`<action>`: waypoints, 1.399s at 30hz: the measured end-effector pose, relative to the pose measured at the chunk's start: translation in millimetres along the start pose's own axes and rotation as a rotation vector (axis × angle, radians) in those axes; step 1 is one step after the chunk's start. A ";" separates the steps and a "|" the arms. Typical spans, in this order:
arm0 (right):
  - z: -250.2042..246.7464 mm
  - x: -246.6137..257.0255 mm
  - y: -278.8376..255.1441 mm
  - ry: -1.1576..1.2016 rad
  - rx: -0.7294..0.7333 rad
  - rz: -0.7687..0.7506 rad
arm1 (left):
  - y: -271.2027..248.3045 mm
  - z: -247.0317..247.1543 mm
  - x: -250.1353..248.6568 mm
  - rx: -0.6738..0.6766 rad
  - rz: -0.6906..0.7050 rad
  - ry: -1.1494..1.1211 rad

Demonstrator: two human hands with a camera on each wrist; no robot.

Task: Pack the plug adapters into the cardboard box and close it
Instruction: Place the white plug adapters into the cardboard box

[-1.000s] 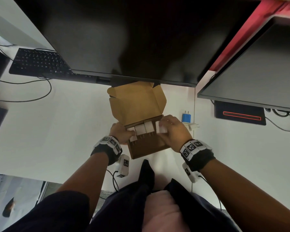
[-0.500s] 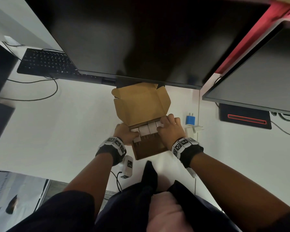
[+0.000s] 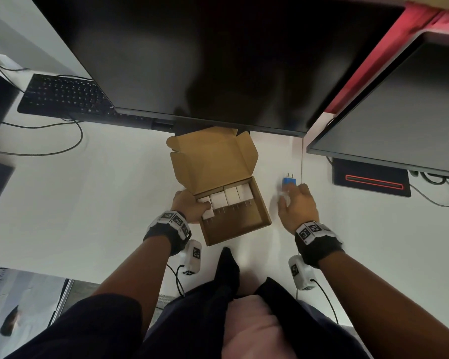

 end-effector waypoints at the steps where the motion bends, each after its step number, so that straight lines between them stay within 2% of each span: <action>1: -0.3 -9.1 2.8 -0.014 0.010 0.040 | 0.8 0.1 1.4 0.000 -0.006 -0.003; 4: 5.8 -20.9 2.8 -0.112 0.053 0.071 | 3.1 0.8 5.1 0.003 -0.021 -0.006; 8: 22.8 -16.5 -0.8 -0.284 0.075 0.030 | 1.1 -0.3 3.5 -0.004 -0.025 -0.014; 15: 32.1 -22.8 1.7 -0.246 0.154 0.089 | -2.1 -1.3 -0.7 -0.009 -0.011 -0.011; 24: 18.8 -34.9 -16.0 0.010 0.134 0.033 | -3.0 -1.9 -1.2 -0.013 -0.013 -0.005; 27: 3.0 -27.7 -15.7 0.157 0.057 -0.027 | -3.8 -1.9 -3.0 -0.018 -0.005 -0.006; 31: -26.5 -2.9 -17.7 0.275 -0.113 -0.098 | -0.8 0.2 0.2 -0.006 -0.006 -0.008; 33: -35.2 20.1 -23.7 0.341 -0.125 -0.188 | 1.3 0.7 2.7 -0.004 -0.007 -0.004; 36: -30.6 63.0 -36.8 0.353 -0.006 -0.312 | -1.9 0.6 -2.4 0.008 0.007 0.009; 39: 7.9 101.8 -54.0 0.151 0.229 -0.414 | -2.1 0.3 -3.3 0.013 0.007 0.028; 42: 63.3 109.8 -62.5 -0.086 0.458 -0.337 | 1.6 -0.1 1.2 0.005 0.000 0.045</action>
Point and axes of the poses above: each hand's wrist, its own y-axis towards the middle knuckle, its own z-axis out of the palm, x = y × z, the point moved 8 cm from there along y, towards the middle knuckle, and after that the axes turned 10 degrees about z, right-handed, at the moved point
